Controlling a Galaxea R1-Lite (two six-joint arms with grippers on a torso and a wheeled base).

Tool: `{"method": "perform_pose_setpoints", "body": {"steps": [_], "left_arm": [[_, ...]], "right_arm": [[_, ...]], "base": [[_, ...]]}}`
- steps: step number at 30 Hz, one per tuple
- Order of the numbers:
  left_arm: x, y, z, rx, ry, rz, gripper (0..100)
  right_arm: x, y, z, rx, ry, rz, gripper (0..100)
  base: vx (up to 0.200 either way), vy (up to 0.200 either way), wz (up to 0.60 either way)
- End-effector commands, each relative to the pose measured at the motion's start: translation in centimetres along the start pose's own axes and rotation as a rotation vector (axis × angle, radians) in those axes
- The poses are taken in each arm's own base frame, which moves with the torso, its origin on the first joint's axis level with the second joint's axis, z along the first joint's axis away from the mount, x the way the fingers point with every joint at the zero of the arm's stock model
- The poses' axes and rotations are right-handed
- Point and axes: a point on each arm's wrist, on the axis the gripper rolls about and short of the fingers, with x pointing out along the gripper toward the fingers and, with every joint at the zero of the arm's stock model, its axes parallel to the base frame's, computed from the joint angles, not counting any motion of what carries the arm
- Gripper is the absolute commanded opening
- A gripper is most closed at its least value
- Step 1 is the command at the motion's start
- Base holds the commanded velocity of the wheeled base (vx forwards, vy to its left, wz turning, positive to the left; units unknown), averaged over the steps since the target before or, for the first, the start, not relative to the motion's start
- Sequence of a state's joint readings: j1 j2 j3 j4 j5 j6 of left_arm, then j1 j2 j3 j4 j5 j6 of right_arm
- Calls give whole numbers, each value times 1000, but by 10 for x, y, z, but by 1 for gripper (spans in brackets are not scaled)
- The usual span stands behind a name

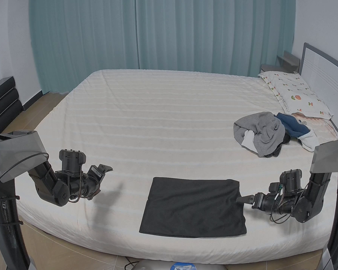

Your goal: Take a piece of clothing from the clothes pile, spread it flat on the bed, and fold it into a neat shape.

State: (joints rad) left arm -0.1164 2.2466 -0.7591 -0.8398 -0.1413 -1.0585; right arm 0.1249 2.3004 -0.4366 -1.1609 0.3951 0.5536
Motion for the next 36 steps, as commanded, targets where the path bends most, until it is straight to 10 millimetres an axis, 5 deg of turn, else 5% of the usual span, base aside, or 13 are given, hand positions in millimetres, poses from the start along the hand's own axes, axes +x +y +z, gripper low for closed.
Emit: {"method": "perform_pose_setpoints", "body": {"steps": [1,13,14,36], "left_arm": [[1,1,0,1,1,2,100],[1,2,-1,2,2,6,100],[1,2,-1,2,2,6,100],[2,1,-3,7,-4,11,100]], "right_arm": [[-26,3,-22,-61,55,7,100],[-22,8,-48,-83,129,47,100],[-22,8,-48,-83,129,47,0],[-41,8,-67,-130,184,6,0]], "base": [[0,0,0],[0,0,0],[0,0,0],[0,0,0]]}}
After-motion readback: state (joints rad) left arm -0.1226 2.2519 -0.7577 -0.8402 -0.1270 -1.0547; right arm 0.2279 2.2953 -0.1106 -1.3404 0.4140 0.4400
